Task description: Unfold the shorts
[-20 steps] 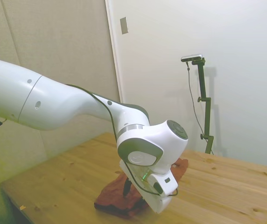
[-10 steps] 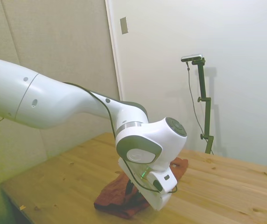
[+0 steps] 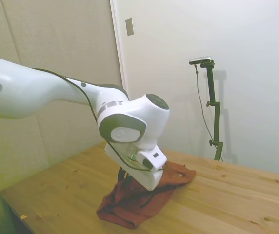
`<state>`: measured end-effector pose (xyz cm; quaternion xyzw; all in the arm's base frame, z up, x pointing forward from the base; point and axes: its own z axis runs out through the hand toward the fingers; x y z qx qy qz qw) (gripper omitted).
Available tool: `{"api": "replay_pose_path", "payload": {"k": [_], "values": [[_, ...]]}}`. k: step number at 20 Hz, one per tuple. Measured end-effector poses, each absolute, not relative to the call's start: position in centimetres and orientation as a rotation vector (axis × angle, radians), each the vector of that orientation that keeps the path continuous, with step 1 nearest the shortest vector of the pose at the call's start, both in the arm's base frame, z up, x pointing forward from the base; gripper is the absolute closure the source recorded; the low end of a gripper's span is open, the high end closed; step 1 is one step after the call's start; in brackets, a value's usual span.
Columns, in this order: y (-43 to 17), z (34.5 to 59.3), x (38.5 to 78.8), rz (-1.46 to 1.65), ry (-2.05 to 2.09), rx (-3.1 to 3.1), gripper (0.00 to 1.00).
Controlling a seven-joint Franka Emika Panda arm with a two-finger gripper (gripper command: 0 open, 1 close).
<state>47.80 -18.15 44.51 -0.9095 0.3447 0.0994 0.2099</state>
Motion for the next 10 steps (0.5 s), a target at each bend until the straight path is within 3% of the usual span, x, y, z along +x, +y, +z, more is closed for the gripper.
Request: {"api": "replay_pose_path", "payload": {"k": [4,10], "values": [[-13.7,46.0,48.7,0.25,0.902,-2.611,1.0],[-8.1,46.4,49.5,0.219,0.784,-2.708,1.0]]}}
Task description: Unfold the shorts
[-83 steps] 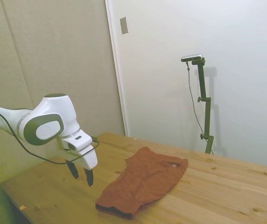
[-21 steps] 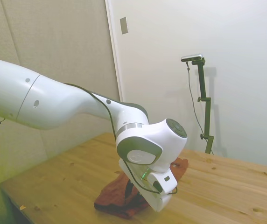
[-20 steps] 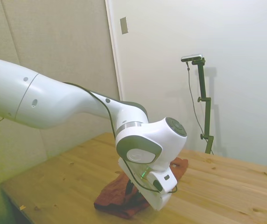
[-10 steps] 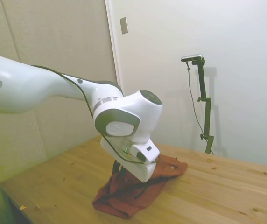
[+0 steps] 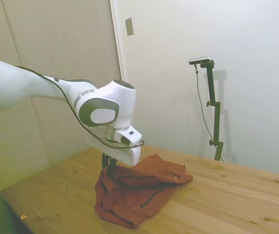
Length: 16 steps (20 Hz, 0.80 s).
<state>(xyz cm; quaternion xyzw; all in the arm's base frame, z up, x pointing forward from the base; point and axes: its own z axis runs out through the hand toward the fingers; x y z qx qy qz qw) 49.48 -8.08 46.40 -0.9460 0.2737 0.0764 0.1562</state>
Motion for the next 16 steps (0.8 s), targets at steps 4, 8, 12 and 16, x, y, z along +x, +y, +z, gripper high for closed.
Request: {"api": "replay_pose_path", "payload": {"k": [4,8,12,16], "values": [[-4.2,45.9,50.2,0.194,0.69,-2.777,0.0],[0.5,45.0,51.3,0.213,0.632,-2.81,0.0],[4.0,44.3,52.2,0.23,0.592,-2.831,0.0],[4.0,44.2,52.4,0.23,0.596,-2.834,0.0]]}}
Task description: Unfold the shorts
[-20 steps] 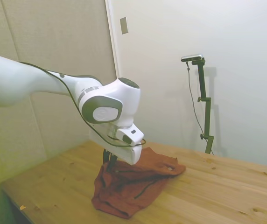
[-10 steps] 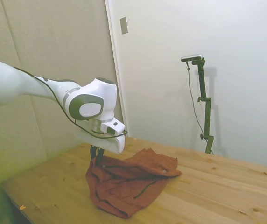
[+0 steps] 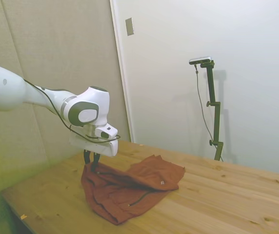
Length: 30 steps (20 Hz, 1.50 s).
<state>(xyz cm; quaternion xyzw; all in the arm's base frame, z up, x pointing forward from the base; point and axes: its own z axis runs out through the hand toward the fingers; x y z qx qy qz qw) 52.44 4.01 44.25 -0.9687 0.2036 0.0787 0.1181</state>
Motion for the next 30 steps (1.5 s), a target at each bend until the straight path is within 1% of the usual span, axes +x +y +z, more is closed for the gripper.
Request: {"api": "replay_pose_path", "payload": {"k": [6,9,12,17,19,21,23,24,26,28,30], "values": [[4.1,45.2,52.7,0.203,0.591,-2.833,0.0],[4.8,45.3,52.9,0.199,0.582,-2.834,0.0],[6.8,44.7,54.0,0.199,0.552,-2.816,0.0],[11.4,42.8,57.2,0.257,0.491,-2.763,0.0],[12.7,42.5,57.9,0.263,0.483,-2.763,0.0],[12.9,42.9,58.5,0.208,0.581,-2.76,0.0],[11.4,43.7,59.1,0.129,0.699,-2.747,0.0],[9.6,44.3,59.4,0.094,0.757,-2.736,0.0],[4.2,45.9,59.7,0.029,0.884,-2.705,0.0],[-2.5,47.3,59.5,-0.035,1.029,-2.655,0.0],[-8.8,47.7,59.1,-0.098,1.171,-2.599,0.0]]}}
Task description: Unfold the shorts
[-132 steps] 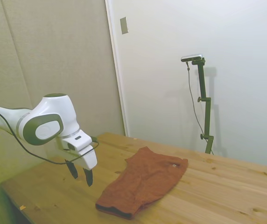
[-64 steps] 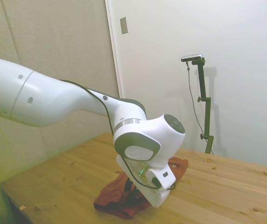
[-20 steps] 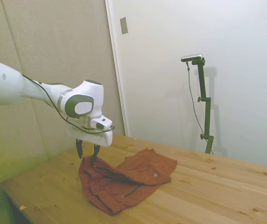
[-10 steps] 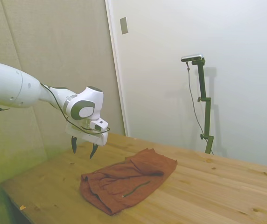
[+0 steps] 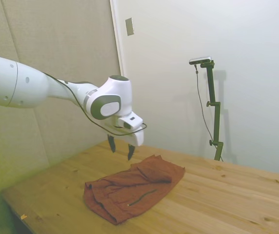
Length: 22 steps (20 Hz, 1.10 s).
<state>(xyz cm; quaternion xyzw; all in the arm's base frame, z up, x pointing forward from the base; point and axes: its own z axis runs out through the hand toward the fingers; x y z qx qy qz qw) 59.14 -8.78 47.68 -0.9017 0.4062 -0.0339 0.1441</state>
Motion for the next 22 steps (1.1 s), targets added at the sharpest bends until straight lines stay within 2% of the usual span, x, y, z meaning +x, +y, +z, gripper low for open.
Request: {"api": "replay_pose_path", "payload": {"k": [3,5,9,14,15,18,22], "values": [[-16.2,45.8,58.9,-0.198,1.387,-2.505,0.0],[-18.3,43.9,59.5,-0.251,1.516,-2.437,0.0],[-19.0,40.7,61.4,-0.329,1.765,-2.283,0.0],[-18.3,39.5,62.9,-0.368,2.066,-2.071,0.0],[-18.1,39.1,63.2,-0.365,2.114,-2.038,1.0],[-17.2,37.9,63.9,-0.337,2.153,-2.014,1.0],[-16.5,37.6,64.5,-0.315,2.147,-2.024,1.0]]}}
